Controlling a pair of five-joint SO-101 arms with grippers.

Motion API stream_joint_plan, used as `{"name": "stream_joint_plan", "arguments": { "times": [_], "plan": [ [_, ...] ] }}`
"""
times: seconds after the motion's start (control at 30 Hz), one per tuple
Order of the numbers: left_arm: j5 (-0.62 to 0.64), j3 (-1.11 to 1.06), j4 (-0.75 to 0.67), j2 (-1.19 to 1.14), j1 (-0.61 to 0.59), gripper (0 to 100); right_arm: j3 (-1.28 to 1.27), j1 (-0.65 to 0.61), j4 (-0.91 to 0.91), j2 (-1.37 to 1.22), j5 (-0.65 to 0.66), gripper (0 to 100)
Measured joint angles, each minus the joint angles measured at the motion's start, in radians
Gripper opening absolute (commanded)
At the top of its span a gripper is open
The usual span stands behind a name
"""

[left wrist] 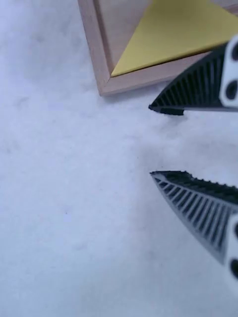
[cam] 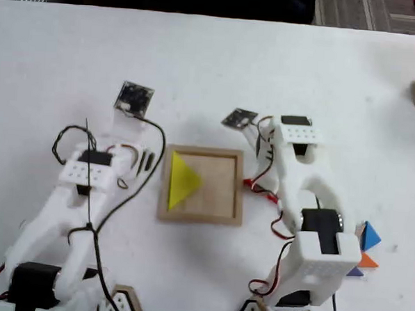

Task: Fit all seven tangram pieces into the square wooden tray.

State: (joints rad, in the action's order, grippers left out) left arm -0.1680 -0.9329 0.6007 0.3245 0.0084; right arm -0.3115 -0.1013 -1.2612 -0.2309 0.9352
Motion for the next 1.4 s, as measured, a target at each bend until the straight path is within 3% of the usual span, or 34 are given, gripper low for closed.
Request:
{"name": "stream_joint_plan", "arguments": {
  "times": [0.77,1.0,1.23,1.4],
  "plan": [
    [0.0,0.0,0.0,0.0,0.0,20,0.04,0.011,-0.026,-0.058,-0.003,36.1],
    [0.0,0.0,0.0,0.0,0.0,20,0.037,0.008,-0.026,-0.058,-0.003,23.8],
    [0.0,0.0,0.0,0.0,0.0,20,0.031,0.005,-0.037,-0.058,-0.003,35.1],
    [0.0,0.0,0.0,0.0,0.0,20,0.014,-0.002,-0.04,-0.063,-0.005,23.1]
  ]
}}
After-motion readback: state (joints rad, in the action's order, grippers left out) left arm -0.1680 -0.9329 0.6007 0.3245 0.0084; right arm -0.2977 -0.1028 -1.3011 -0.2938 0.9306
